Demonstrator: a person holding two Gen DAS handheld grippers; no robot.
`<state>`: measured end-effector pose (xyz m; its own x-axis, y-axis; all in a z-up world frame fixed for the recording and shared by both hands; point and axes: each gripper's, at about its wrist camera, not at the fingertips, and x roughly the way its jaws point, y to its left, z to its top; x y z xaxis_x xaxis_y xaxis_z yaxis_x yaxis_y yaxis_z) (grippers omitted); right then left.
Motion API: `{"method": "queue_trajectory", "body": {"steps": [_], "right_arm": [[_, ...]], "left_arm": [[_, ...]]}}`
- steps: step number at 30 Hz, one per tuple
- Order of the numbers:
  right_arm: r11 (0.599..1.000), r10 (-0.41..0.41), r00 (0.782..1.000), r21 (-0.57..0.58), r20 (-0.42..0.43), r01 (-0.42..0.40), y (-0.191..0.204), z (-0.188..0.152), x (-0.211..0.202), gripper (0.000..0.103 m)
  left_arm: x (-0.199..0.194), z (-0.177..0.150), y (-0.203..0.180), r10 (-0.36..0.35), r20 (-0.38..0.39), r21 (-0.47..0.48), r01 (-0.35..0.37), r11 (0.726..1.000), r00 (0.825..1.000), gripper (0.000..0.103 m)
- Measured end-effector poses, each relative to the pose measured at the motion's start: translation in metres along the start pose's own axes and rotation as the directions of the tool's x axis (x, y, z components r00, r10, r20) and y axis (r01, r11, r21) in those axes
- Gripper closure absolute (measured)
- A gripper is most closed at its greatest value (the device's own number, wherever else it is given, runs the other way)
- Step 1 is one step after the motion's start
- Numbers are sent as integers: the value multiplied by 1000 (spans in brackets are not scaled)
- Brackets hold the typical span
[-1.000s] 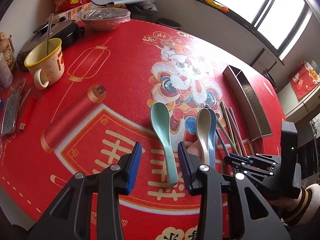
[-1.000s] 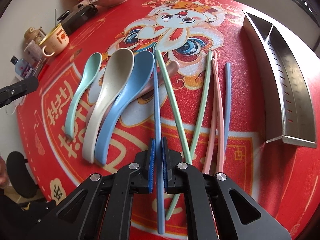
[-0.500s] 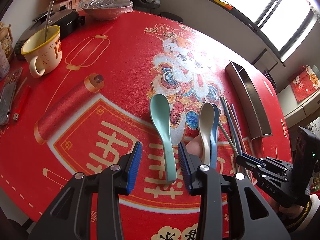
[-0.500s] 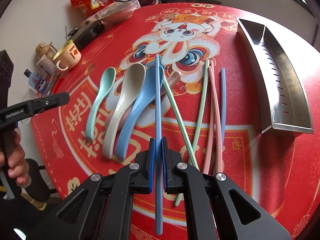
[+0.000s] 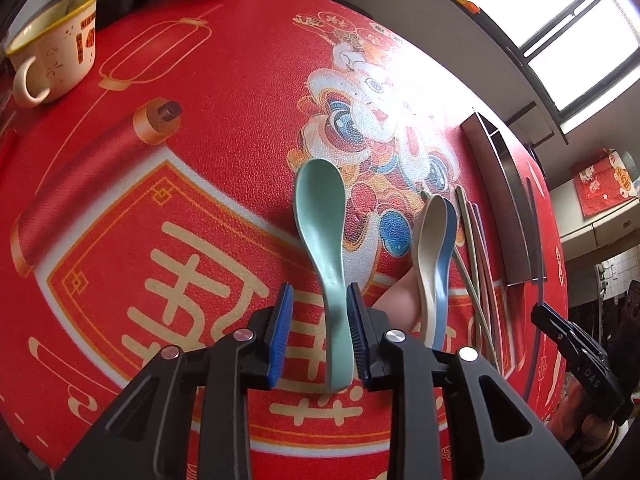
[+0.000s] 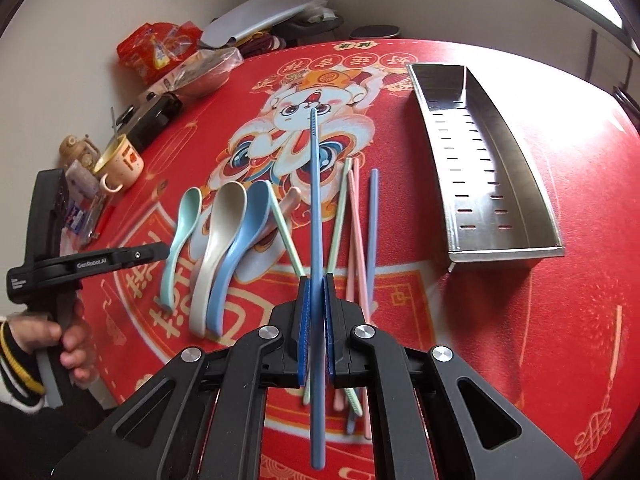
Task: Organize utensils
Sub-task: 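Close right gripper on blue chopstick while left gripper closes on mint green spoon, then carry blue chopstick into the steel tray and open right gripper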
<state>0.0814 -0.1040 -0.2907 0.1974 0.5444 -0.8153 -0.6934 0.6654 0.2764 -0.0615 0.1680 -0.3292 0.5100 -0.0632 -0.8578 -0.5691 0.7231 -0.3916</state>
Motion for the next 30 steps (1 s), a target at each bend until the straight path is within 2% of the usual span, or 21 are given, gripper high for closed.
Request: {"method": "queue_trajectory", "body": {"steps": [4,9,12,17,21,24,30], "right_arm": [[1000,-16,1000,24,10,16,-12,-1,-7,97],[999,-29,999,44,21,28,-21,-2,-12,97],[998,-30,999,53,25,29,-24,-2,-13,97],[997,-26,999,69,31,23,-30,-3,-15,97],[996,-19,999,84,33,16,-33,-4,-13,97],[995,-12,999,95,38,8,-36,-3,-13,97],[992,3,999,125,53,-9,-50,0,-17,97]], "left_arm": [[7,2,6,-60,5,-57,60,997,998,81],[12,0,0,-99,-19,-49,98,994,995,91],[18,-4,-7,-79,-50,-31,78,996,996,93],[17,-8,-9,-68,-58,-21,67,998,996,93],[16,-13,-14,-27,-59,16,28,999,998,96],[8,-10,-14,4,-27,19,-3,1000,1000,97],[-26,10,-20,-12,63,15,11,1000,998,97]]}}
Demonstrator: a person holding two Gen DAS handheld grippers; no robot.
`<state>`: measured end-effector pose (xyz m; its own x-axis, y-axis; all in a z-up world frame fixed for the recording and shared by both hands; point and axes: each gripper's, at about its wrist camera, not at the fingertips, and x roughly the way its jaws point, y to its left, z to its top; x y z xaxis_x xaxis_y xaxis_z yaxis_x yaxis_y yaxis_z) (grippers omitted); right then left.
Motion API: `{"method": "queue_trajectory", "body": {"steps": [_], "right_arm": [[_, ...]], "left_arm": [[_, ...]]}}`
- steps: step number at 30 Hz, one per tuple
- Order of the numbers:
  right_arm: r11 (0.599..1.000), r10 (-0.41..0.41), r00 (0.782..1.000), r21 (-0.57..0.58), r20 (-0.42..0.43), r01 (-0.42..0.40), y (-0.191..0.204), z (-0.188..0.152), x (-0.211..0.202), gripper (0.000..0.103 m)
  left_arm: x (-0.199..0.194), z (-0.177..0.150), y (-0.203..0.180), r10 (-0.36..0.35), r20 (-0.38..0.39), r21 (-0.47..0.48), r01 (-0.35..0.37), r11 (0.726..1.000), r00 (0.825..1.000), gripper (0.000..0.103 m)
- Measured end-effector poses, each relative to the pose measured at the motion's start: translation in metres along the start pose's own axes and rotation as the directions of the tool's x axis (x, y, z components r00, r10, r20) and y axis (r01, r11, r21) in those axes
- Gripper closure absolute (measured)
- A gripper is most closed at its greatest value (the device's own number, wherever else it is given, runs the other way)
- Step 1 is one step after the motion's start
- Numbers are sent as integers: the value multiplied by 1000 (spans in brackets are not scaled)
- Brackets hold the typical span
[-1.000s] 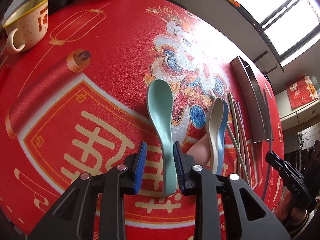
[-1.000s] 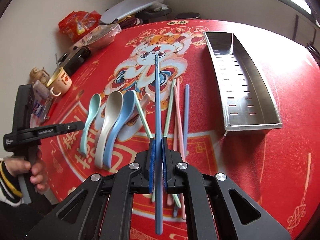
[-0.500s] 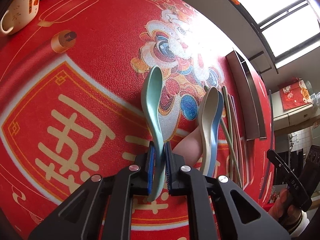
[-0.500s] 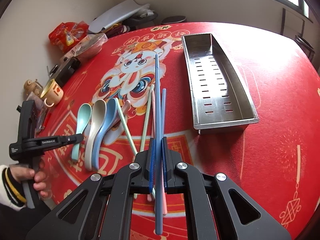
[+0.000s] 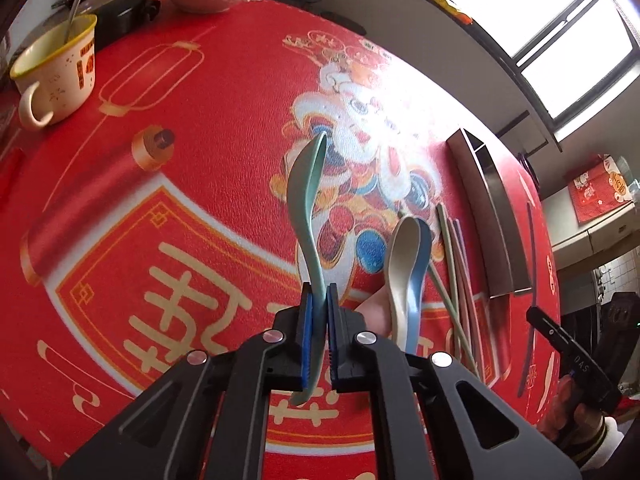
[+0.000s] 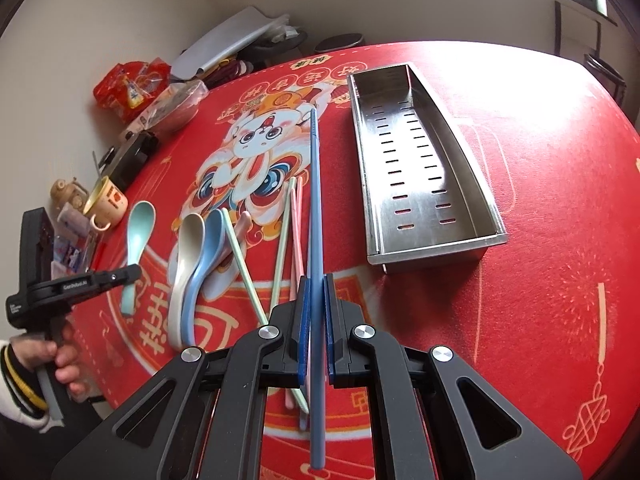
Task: Organize utensils
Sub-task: 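Carry blue chopstick into the steel tray and open right gripper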
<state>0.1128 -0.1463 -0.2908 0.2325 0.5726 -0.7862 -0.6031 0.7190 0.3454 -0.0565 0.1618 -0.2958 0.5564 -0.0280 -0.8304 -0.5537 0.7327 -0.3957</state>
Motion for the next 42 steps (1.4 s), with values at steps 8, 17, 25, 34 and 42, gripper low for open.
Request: {"method": "queue_trajectory", "body": {"steps": [8,17,25,34,42], "right_arm": [[999,1,1000,44,23,-2,-33,43,-1,97],[1000,-21,1000,-5,21,21,-54,114,41,97],[1000,-6,999,27,-50,7,-59,125,85,97],[996,20,992,90,-127,-9,-64,110,107,97],[992,37,982,124,-185,-14,-65,103,116,97]], "left_arm": [[-29,29,-28,-36,85,11,35,999,996,97],[-31,41,-63,-56,114,15,55,998,992,97],[-19,45,-81,-65,104,17,63,998,992,97],[-15,45,-80,-68,96,2,68,998,993,97],[-9,43,-85,-86,77,6,86,996,993,97]]}}
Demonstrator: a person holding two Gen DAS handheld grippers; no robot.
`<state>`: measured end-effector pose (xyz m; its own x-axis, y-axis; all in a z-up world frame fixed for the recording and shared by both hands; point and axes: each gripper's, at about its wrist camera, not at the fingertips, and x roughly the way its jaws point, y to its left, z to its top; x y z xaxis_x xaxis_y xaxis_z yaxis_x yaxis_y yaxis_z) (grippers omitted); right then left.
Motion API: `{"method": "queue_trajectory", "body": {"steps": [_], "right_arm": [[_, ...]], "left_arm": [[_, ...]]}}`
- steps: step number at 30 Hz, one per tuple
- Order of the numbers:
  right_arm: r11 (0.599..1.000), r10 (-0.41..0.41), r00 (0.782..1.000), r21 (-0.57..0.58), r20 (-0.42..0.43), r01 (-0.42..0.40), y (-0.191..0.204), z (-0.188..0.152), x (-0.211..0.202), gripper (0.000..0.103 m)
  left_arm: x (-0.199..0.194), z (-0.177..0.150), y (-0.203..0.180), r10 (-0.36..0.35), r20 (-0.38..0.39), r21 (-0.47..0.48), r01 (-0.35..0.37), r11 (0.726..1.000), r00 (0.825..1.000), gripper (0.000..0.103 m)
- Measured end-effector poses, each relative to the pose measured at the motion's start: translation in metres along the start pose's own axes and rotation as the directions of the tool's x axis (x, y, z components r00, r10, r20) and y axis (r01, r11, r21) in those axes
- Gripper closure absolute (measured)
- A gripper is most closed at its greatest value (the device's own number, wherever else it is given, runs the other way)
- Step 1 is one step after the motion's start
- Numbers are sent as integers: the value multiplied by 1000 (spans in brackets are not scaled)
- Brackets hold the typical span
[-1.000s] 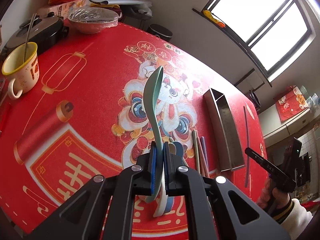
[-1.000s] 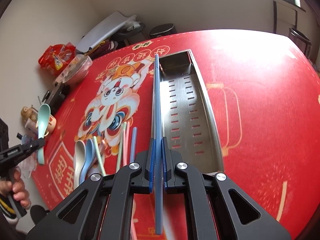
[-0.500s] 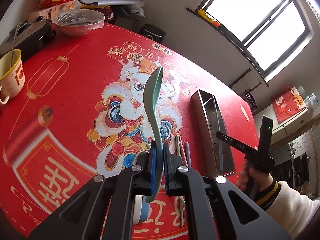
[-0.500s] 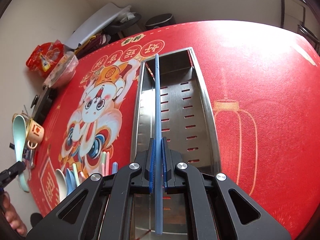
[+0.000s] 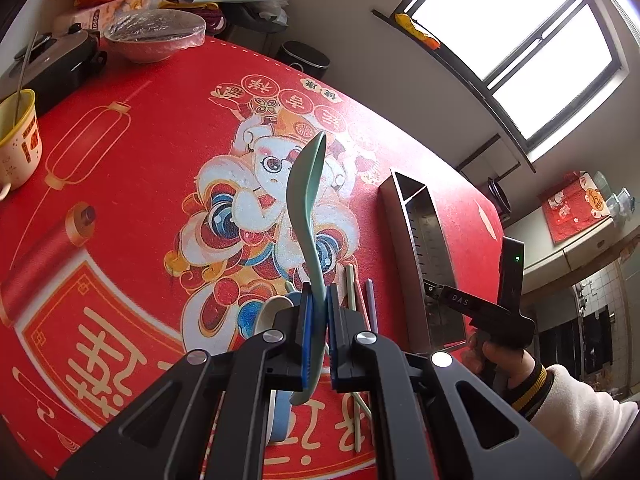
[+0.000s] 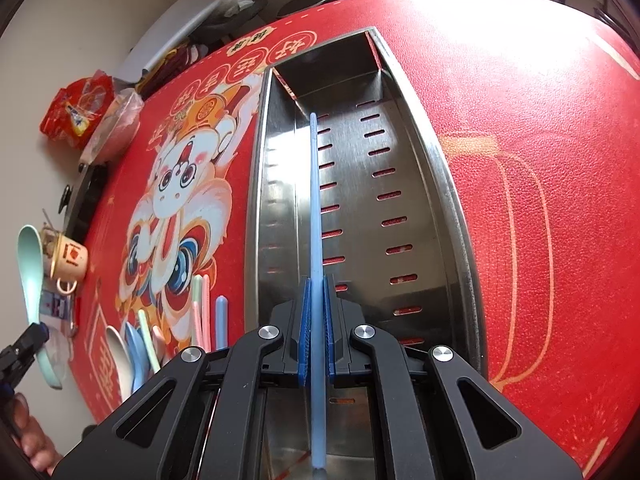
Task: Organize utensils
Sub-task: 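Carry blue chopstick into the steel tray and open right gripper, then lower mint green spoon into the steel tray and open left gripper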
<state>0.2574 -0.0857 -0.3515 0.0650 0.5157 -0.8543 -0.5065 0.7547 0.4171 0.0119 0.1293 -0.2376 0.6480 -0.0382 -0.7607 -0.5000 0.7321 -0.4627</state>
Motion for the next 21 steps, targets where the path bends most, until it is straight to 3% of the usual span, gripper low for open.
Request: {"method": "queue_trajectory", "body": {"steps": [5,11,12,13,15,21], "right_arm": [[1000,-22,1000,-5,17,22,2,-2,-11,95],[995,-89,989,-31,120,93,3,-14,-58,94],[994,-97,985,-35,139,103,2,-19,-66,87],[993,-104,982,-35,160,111,0,-23,-74,67],[991,-125,969,-27,214,134,-4,-32,-92,45],[989,-149,961,18,233,149,-31,-50,-121,36]], "left_arm": [[4,0,-8,-22,-12,1,22,1000,1000,97],[18,1,-31,-64,-34,24,65,998,997,97],[21,1,-36,-72,-40,31,73,997,997,97],[24,1,-41,-80,-46,39,81,996,996,97],[32,0,-52,-92,-59,55,96,994,994,97],[61,-10,-87,-135,-114,79,144,986,984,97]]}}
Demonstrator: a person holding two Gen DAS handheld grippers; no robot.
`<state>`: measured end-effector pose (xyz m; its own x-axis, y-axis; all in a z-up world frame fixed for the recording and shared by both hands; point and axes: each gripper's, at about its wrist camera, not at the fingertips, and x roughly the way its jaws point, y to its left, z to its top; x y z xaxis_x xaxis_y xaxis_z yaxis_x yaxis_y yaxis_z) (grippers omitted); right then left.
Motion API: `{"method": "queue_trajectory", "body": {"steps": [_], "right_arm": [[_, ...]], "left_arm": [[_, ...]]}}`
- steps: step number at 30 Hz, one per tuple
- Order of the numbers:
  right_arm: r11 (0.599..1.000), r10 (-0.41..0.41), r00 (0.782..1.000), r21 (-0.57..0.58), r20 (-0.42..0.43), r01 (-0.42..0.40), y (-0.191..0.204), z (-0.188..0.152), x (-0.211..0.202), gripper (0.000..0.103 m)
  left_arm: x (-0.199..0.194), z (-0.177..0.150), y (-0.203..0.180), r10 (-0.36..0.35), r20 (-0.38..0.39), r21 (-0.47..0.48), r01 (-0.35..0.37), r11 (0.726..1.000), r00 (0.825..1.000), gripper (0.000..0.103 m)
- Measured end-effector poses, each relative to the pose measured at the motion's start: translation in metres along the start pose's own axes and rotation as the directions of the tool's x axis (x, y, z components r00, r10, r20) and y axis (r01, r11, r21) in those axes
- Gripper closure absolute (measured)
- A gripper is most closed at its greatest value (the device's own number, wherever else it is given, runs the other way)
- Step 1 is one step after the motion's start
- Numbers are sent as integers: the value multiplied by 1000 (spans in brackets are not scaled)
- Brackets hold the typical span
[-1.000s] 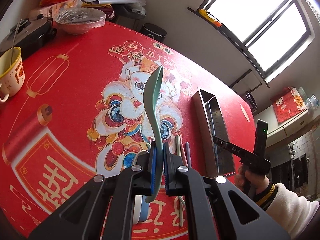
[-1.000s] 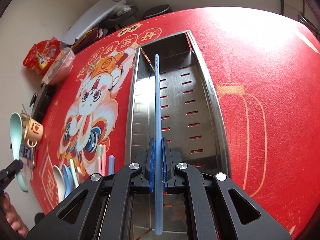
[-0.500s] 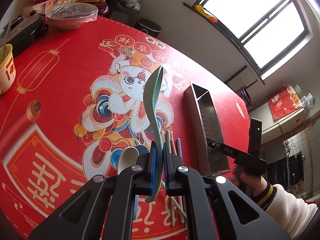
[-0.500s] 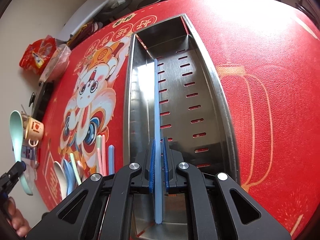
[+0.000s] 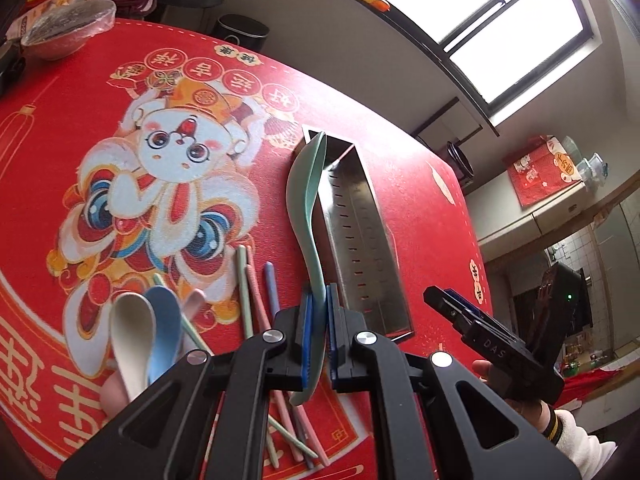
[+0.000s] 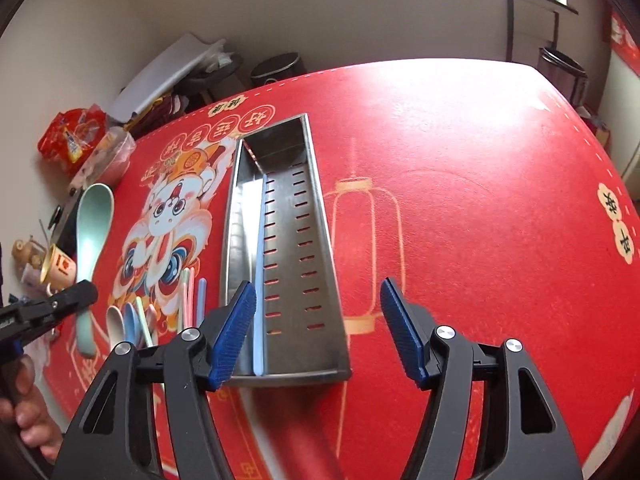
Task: Organize utensils
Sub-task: 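Lower mint green spoon into the steel tray and open left gripper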
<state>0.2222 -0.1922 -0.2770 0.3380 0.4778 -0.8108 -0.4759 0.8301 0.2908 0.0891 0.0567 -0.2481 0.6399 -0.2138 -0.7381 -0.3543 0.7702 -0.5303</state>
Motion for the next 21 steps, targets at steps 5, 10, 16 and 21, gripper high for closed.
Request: {"method": "queue_trajectory", "body": {"steps": [5,10,16,21], "right_arm": [[1000,-2,1000,21,0,2,-26,-4,-14,15],[1000,-14,1000,27,2,14,-50,-5,-23,15],[999,-2,1000,52,-1,2,-73,-3,-25,15],[997,5,1000,74,-9,-4,-89,-3,-24,15]], "left_arm": [[38,-3,-27,-25,-52,11,26,1000,998,97],[77,-3,-51,15,-87,32,-12,999,996,97],[112,1,-75,57,-121,60,-50,997,991,97],[136,-1,-73,85,-169,22,-82,996,982,97]]}}
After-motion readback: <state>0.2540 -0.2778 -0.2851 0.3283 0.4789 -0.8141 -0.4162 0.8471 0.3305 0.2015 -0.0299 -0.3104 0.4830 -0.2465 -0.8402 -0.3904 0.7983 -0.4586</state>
